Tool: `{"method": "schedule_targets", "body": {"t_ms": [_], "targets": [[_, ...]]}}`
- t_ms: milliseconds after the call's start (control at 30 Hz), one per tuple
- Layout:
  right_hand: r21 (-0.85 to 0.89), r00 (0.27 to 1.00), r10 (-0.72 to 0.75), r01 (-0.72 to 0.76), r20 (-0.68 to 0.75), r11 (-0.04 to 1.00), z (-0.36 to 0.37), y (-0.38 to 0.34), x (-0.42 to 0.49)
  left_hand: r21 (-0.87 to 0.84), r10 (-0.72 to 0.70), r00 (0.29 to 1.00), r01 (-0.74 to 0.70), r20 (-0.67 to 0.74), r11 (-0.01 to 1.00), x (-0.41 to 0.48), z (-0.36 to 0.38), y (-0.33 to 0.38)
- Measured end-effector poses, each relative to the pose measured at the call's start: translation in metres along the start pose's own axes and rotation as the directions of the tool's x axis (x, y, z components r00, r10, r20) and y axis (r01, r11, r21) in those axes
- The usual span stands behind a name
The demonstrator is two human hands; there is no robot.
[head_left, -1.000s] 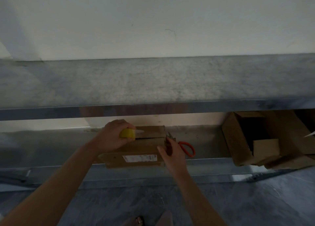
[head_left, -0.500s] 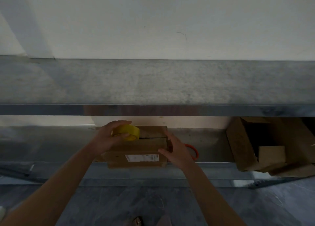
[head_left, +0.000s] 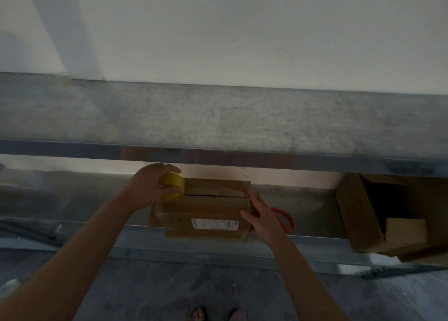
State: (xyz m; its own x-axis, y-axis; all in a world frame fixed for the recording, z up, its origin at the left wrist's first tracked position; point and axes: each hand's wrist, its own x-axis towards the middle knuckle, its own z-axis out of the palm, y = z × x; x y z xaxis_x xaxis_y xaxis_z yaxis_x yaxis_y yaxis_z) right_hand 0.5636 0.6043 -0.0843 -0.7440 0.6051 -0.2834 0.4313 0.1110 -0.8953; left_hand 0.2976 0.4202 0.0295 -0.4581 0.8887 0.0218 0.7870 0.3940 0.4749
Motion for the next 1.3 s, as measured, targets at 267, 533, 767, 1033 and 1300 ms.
{"method": "schedule_targets", "body": {"t_ms": [267, 533, 767, 1033, 1300], "targets": [[0.009, 0.999, -0.028, 0.029, -0.026, 1.000, 0.003, -0.001, -0.001, 0.146, 0.097, 0.995, -0.096, -0.001, 0.985, -0.001, -0.015, -0.012], [-0.005, 0.998, -0.014, 0.014, -0.062, 1.000, 0.007, -0.003, 0.001, -0.198, -0.137, 0.984, 0.158, 0.118, 0.967, -0.024, -0.036, -0.064], [0.268, 0.990, 0.112, -0.084, -0.089, 0.960, 0.015, -0.006, -0.001, -0.265, -0.087, 0.992, 0.110, 0.094, 0.958, -0.016, -0.025, -0.094], [0.364, 0.969, 0.223, -0.172, -0.102, 0.915, 0.020, -0.014, -0.003, -0.175, -0.038, 0.993, 0.057, 0.113, 0.983, -0.008, -0.006, -0.122], [0.286, 0.956, 0.268, -0.227, -0.117, 0.931, 0.021, -0.020, -0.007, -0.257, -0.032, 0.991, 0.065, 0.130, 0.964, -0.002, 0.020, -0.144]]}}
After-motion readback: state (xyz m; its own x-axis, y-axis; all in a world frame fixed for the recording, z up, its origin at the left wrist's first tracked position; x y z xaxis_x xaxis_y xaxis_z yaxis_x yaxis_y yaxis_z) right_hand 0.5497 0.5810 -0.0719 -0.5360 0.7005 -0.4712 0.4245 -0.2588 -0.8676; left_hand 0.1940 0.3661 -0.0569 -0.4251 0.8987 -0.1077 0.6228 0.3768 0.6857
